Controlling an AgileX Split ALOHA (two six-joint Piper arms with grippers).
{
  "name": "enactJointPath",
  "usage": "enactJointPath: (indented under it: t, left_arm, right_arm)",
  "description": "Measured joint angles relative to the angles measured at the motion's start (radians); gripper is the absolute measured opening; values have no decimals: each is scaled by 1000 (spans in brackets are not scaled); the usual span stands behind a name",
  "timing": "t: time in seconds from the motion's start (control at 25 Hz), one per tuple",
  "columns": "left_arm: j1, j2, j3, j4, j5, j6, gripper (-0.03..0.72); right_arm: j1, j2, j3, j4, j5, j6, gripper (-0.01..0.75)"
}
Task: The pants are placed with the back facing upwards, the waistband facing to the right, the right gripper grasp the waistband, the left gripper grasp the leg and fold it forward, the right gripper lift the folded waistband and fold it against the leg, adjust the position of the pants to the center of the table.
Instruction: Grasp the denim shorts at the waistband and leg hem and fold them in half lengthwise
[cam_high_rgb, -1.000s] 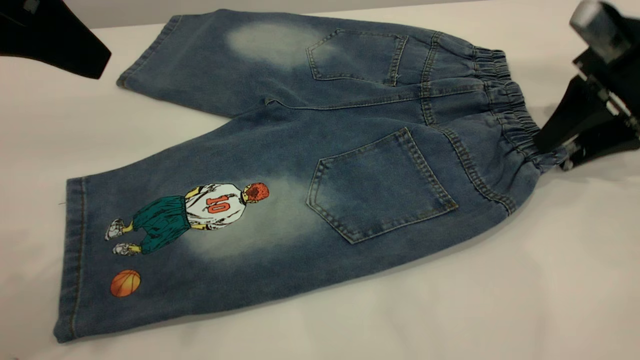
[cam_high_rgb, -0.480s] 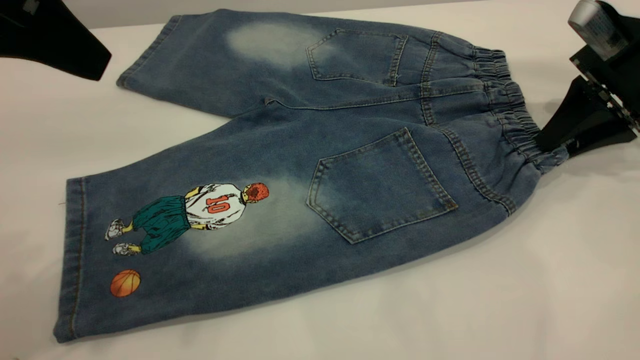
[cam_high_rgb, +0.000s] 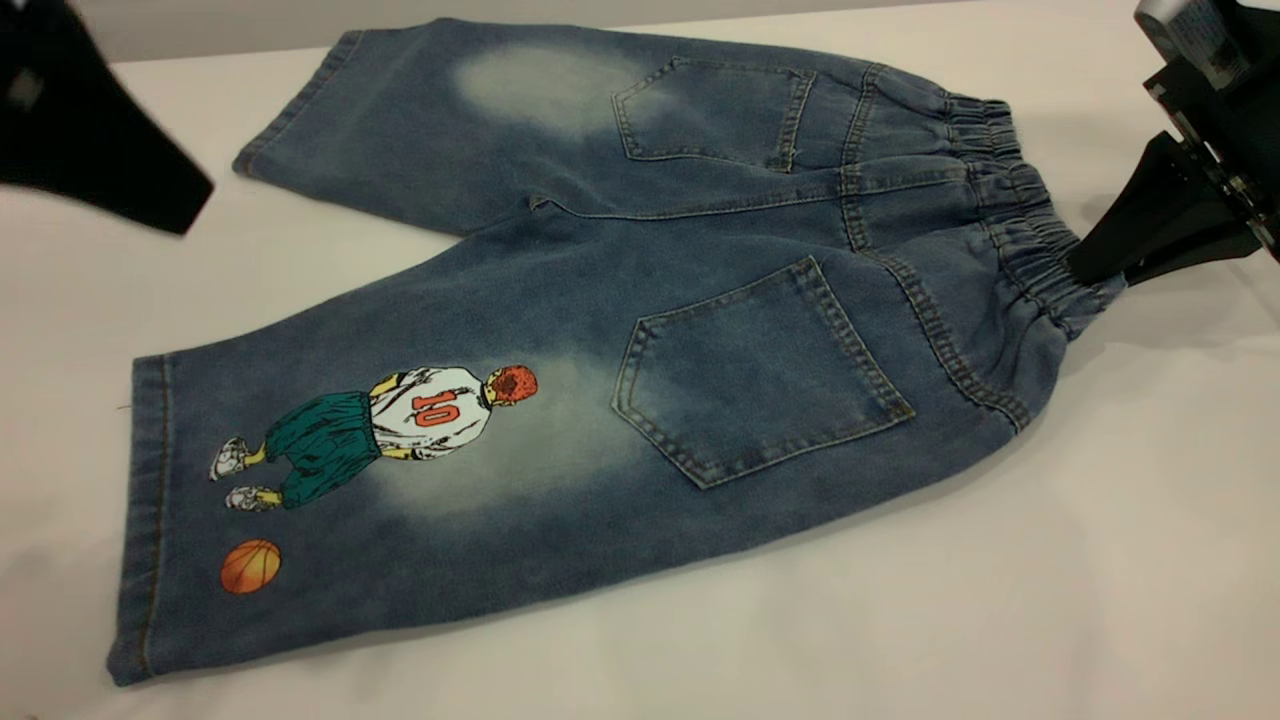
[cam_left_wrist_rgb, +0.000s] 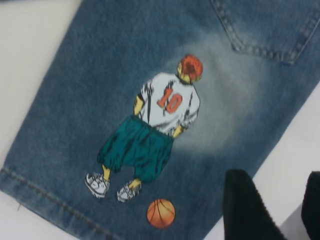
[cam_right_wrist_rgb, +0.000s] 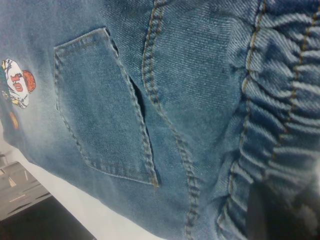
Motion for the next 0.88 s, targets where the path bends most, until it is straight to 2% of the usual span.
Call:
enactJointPath:
  t: [0.4,0.72,0.88]
  left_arm:
    - [0,93,214,39,-185,52,290]
    - [0,273,218,48,-330,15,290]
    - [0,370,217,47,-359,15,290]
  right_arm:
    - [-1,0,0,84,2,-10,20]
    - [-1,0,0,106,8,-39,21]
    - [-1,0,0,106,15,-39,21]
